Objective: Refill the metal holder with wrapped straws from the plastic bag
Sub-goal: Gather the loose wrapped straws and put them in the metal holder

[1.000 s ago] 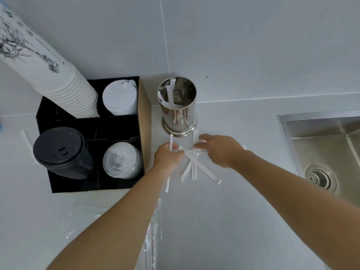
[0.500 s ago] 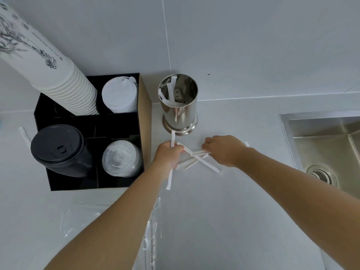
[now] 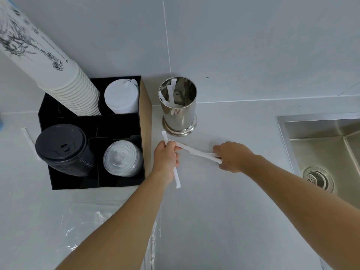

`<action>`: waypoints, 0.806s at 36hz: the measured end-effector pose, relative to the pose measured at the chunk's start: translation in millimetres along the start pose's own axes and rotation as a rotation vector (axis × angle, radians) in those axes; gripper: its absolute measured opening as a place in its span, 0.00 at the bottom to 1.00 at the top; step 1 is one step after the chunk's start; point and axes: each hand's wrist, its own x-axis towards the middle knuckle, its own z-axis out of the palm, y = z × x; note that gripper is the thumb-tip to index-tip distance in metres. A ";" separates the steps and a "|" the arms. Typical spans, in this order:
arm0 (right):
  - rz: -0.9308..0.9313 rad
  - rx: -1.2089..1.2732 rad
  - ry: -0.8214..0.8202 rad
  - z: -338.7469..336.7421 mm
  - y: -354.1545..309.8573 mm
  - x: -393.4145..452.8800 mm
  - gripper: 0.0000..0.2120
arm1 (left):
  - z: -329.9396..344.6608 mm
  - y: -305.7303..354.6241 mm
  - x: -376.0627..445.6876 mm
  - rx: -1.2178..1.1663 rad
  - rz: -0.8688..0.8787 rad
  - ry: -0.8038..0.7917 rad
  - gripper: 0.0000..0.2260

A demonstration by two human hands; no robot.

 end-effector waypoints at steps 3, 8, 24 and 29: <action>0.045 0.021 0.010 2.8 -0.3 -2.6 0.09 | -0.7 -0.8 -1.3 0.024 0.005 0.025 0.04; 0.091 0.001 0.085 11.4 -4.0 -7.4 0.07 | -5.1 -3.6 -4.0 0.037 0.011 -0.050 0.03; 0.192 0.011 0.112 14.1 -10.4 -8.9 0.07 | -7.3 -8.1 -4.9 -0.153 -0.096 -0.102 0.05; 0.211 0.007 0.117 16.5 -15.1 -9.8 0.06 | -5.3 -11.6 -5.8 -0.100 -0.107 -0.093 0.07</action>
